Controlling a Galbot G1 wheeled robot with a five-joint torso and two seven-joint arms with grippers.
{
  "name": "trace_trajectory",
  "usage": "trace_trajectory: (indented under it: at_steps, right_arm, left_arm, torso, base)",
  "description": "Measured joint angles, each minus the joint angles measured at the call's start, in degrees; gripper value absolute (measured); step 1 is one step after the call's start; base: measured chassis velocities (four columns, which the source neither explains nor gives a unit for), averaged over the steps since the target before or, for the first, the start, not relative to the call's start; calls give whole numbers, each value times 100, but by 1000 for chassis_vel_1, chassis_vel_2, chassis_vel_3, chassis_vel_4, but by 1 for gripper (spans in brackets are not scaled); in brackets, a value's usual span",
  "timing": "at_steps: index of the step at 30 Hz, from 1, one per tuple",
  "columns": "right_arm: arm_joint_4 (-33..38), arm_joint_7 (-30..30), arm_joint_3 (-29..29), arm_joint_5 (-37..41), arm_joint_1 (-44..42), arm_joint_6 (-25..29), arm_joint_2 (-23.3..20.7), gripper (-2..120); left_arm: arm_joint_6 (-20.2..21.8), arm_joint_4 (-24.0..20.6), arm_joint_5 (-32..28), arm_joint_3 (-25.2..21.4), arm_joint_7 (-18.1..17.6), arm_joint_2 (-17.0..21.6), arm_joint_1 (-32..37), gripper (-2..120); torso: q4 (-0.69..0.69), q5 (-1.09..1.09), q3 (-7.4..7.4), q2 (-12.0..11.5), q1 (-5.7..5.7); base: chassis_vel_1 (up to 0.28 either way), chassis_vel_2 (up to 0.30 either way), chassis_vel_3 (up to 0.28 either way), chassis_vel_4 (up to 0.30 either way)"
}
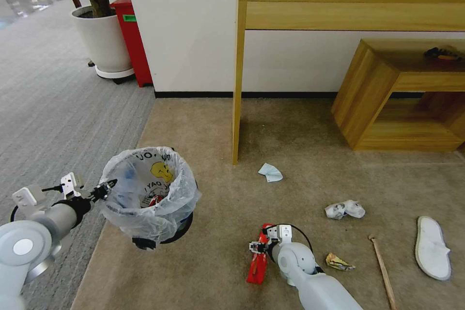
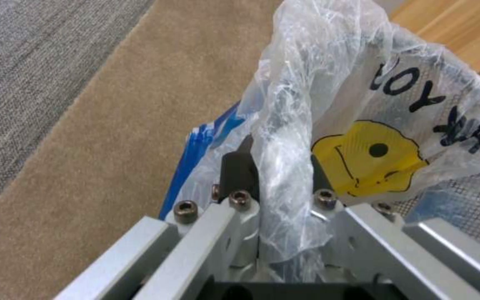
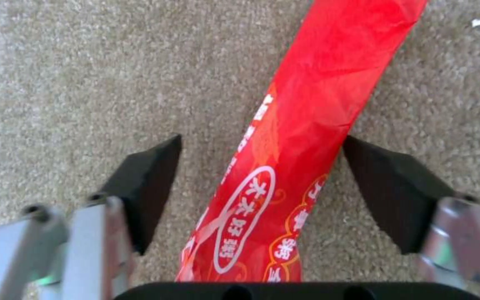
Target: Pick up the trash bin and place the garbage on the floor into it.
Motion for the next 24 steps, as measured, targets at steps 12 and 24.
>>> trace_trajectory:
  at_steps: [12,24]
  right_arm:
    - [-86,-62,5,-108,25,35,20,28]
    - [-33,-112,27,-198,-9,125,-30,13]
  left_arm:
    - [0,-36,-4,-32,0,-2,38,3]
    - [0,-77,-1,-19,-7,-7,49,3]
  torso:
    - [0,0,0,0,0]
    - [0,0,0,0,0]
  base:
    - [0,0,0,0]
    - [0,0,0,0]
